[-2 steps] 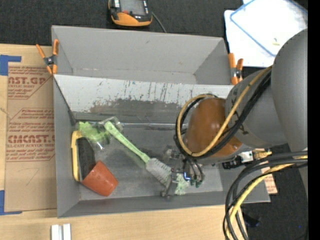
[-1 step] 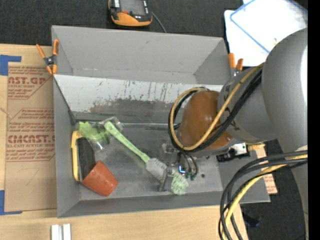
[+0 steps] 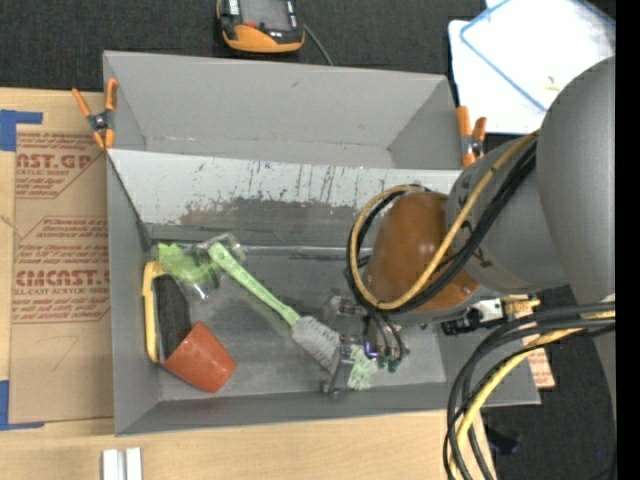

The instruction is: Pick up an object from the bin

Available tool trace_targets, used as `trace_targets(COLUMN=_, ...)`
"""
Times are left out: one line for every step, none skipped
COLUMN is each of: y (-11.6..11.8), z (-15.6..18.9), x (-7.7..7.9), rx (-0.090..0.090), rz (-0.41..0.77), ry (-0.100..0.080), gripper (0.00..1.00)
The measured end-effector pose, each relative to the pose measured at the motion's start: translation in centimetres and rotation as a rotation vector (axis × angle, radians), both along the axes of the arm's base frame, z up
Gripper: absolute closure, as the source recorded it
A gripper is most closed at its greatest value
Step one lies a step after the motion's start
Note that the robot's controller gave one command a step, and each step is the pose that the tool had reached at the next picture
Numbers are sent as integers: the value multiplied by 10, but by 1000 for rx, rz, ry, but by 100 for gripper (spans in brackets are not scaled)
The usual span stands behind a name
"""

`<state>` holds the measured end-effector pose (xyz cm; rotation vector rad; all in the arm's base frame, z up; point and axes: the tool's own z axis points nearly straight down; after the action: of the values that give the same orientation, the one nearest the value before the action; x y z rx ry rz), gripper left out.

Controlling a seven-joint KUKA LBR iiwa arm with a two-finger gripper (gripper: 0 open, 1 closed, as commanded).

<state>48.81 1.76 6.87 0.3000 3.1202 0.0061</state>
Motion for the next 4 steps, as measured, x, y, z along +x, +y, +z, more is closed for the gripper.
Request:
trace_targets(y=5, z=-3, x=12, rx=1, rz=9, ry=-2, gripper=100)
trace_targets(y=5, z=-3, x=12, rx=1, rz=9, ry=-2, gripper=100)
trace_targets(y=5, z=10, x=9, rx=1, rz=9, ry=8, gripper=100)
trace_targets(y=5, z=43, x=10, rx=1, rz=9, ry=4, gripper=100)
